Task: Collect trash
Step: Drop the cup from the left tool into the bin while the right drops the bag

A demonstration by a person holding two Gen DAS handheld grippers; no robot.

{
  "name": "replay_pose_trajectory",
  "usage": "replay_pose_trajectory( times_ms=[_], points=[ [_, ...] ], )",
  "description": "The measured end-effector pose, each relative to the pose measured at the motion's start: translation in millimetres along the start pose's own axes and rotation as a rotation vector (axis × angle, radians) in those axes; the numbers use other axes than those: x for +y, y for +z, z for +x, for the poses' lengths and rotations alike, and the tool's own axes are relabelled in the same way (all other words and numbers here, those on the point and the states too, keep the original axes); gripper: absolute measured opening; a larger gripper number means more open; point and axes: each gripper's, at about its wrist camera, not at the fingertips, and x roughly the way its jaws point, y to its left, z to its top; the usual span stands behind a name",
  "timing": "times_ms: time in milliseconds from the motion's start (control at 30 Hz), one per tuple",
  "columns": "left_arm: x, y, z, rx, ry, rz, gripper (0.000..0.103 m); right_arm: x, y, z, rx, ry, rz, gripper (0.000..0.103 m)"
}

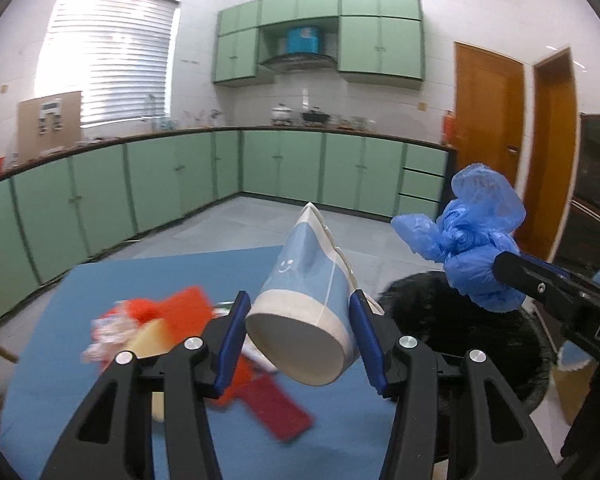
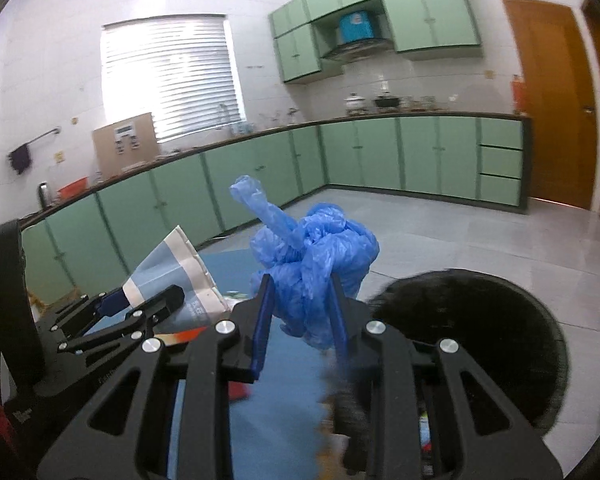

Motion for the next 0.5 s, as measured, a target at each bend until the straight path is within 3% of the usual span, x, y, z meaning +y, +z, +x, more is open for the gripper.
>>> replay_pose_trajectory(
  times_ms=[333,500],
  points=[
    [-89,3,61,0.048,-0.150,0.052,0.051,-99,-22,8,0.052,-0.183,0.057,0.026],
    [-121,2,92,0.093,-0.196,0.082,0.061,-136,-42,16,0.108,-0.266,0.092,0.045]
  ],
)
